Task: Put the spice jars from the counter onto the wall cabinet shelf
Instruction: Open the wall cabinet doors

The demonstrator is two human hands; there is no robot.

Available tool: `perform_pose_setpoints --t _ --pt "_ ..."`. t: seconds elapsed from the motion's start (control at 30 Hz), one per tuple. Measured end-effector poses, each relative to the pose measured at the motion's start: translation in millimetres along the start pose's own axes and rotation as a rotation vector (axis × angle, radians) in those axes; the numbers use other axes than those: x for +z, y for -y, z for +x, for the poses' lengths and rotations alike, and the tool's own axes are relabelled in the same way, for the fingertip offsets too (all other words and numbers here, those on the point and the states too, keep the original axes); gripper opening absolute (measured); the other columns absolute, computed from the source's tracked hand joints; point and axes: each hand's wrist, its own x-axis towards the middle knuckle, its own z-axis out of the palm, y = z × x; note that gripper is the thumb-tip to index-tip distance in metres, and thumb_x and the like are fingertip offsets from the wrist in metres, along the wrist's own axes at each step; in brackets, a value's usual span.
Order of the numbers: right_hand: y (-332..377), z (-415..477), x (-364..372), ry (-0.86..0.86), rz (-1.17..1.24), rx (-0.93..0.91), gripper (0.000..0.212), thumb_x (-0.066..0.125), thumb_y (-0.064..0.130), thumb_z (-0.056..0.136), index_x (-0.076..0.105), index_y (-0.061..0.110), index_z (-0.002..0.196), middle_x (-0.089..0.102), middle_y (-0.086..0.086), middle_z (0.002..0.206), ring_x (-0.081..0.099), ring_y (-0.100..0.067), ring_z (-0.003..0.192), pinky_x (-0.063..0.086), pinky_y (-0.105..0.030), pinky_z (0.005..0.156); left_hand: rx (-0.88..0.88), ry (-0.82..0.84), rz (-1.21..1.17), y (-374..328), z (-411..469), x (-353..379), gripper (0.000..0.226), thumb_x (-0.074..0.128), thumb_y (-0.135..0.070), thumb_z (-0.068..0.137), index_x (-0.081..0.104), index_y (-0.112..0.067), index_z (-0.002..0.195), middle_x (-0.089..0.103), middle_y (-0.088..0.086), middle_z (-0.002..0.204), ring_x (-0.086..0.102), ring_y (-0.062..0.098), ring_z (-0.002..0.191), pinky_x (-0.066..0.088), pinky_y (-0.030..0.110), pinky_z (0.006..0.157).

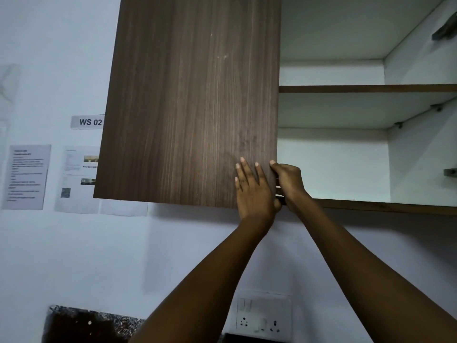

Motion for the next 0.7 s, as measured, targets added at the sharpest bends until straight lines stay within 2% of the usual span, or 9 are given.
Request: perform_pose_setpoints --t 0.07,0.13,0.23,0.3,0.37,0.43,0.57,0.7 --pt "1.6 -5.6 -2.5 0.006 -0.01 -0.035 0.035 0.055 0.033 0.09 0.059 0.0 0.079 0.059 -0.028 0.085 0.053 -0.028 0.076 0.043 -0.038 0.068 0.003 -0.016 -0.005 0.0 -5.3 -3.7 0.1 0.056 -0.043 0.087 -0.013 -0.002 0.146 -0.023 0.029 0.15 -0.018 0.04 0.141 0.001 0.045 0.119" --pt "5.0 -12.8 -3.5 0.008 -0.026 -0.099 0.036 0.055 0.034 0.091 0.056 0.003 0.075 0.056 -0.023 0.08 0.052 -0.028 0.075 0.045 -0.041 0.067 0.013 -0.048 -0.029 0.8 -11.2 -8.3 0.098 0.053 -0.045 0.087 -0.013 -0.002 0.146 -0.024 0.028 0.15 -0.02 0.039 0.141 -0.001 0.045 0.118" --pt "13.2 -28.7 -2.9 -0.034 -0.102 -0.211 0.044 0.054 0.033 0.092 0.058 -0.009 0.078 0.058 -0.028 0.079 0.052 -0.028 0.071 0.051 -0.05 0.072 0.018 -0.092 -0.091 3.9 -23.1 -16.6 0.095 0.046 -0.05 0.089 -0.017 -0.006 0.146 -0.027 0.023 0.151 -0.024 0.035 0.141 -0.007 0.044 0.117" --pt "18.5 -40.9 -1.5 -0.073 -0.159 -0.302 0.045 0.052 0.033 0.093 0.06 -0.009 0.081 0.059 -0.026 0.075 0.051 -0.026 0.068 0.049 -0.045 0.069 0.019 -0.127 -0.111 5.9 -32.0 -22.3 0.096 0.043 -0.055 0.089 -0.02 -0.008 0.145 -0.03 0.021 0.15 -0.027 0.033 0.14 -0.01 0.044 0.116" --pt "24.0 -53.1 0.3 -0.102 -0.208 -0.385 0.041 0.051 0.033 0.094 0.062 -0.004 0.081 0.056 -0.009 0.064 0.05 -0.018 0.061 0.042 -0.033 0.064 0.021 -0.166 -0.116 8.1 -41.2 -29.6 0.101 0.044 -0.059 0.088 -0.023 -0.009 0.144 -0.031 0.02 0.15 -0.029 0.033 0.139 -0.011 0.044 0.115" --pt "29.6 -64.7 2.4 -0.122 -0.226 -0.441 0.036 0.051 0.031 0.094 0.063 -0.001 0.084 0.054 0.001 0.063 0.049 -0.01 0.058 0.039 -0.025 0.062 0.027 -0.201 -0.143 10.5 -50.8 -38.9 0.102 0.046 -0.058 0.087 -0.024 -0.01 0.143 -0.033 0.018 0.149 -0.03 0.031 0.139 -0.012 0.043 0.115" --pt "43.6 -88.3 7.3 -0.159 -0.238 -0.535 0.03 0.053 0.03 0.093 0.063 0.002 0.088 0.055 0.002 0.066 0.05 -0.005 0.06 0.04 -0.021 0.058 0.057 -0.231 -0.228 16.2 -70.5 -60.8 0.1 0.048 -0.055 0.088 -0.028 -0.013 0.137 -0.036 0.013 0.145 -0.032 0.028 0.137 -0.013 0.042 0.115" --pt "61.9 -114.8 13.0 -0.158 -0.222 -0.636 0.028 0.057 0.03 0.091 0.063 0.004 0.082 0.059 -0.005 0.065 0.055 -0.016 0.061 0.042 -0.02 0.057 0.107 -0.248 -0.318 28.1 -88.8 -91.8 0.104 0.059 -0.047 0.084 -0.016 -0.01 0.145 -0.022 0.015 0.154 -0.023 0.028 0.142 -0.008 0.039 0.116"
